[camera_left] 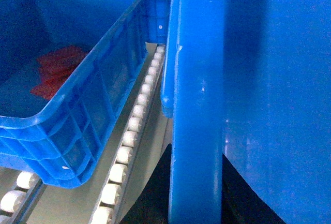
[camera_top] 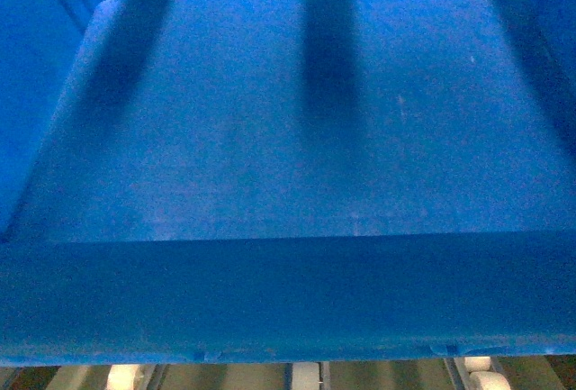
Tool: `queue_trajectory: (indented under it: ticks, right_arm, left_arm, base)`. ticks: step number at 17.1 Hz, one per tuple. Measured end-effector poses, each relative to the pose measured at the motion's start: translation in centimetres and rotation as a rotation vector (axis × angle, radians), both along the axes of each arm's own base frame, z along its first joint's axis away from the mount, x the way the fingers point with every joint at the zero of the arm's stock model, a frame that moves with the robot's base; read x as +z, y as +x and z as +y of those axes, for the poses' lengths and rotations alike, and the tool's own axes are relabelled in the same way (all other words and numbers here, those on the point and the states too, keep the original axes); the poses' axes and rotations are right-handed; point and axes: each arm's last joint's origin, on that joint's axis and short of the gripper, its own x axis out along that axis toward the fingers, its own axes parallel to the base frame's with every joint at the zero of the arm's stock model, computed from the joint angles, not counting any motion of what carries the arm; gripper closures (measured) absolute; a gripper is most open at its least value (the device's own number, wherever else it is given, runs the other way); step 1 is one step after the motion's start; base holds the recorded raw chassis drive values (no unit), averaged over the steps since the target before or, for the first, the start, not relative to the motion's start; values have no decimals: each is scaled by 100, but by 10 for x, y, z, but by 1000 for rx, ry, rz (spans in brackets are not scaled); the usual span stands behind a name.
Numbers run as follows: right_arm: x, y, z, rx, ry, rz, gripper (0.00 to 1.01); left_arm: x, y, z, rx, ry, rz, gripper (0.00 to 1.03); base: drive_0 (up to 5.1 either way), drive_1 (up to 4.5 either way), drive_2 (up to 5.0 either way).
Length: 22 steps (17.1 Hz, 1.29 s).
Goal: Place box next to blue box on left shelf
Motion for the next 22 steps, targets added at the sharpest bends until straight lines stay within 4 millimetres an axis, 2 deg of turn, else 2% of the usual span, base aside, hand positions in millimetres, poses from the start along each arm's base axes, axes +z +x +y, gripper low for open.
queue_trajectory:
  ticks: [22]
  right_arm:
    - [0,0,0,0,0,0,85]
  left_arm:
    - [0,0,0,0,0,0,92]
  base:
    - [0,0,0]
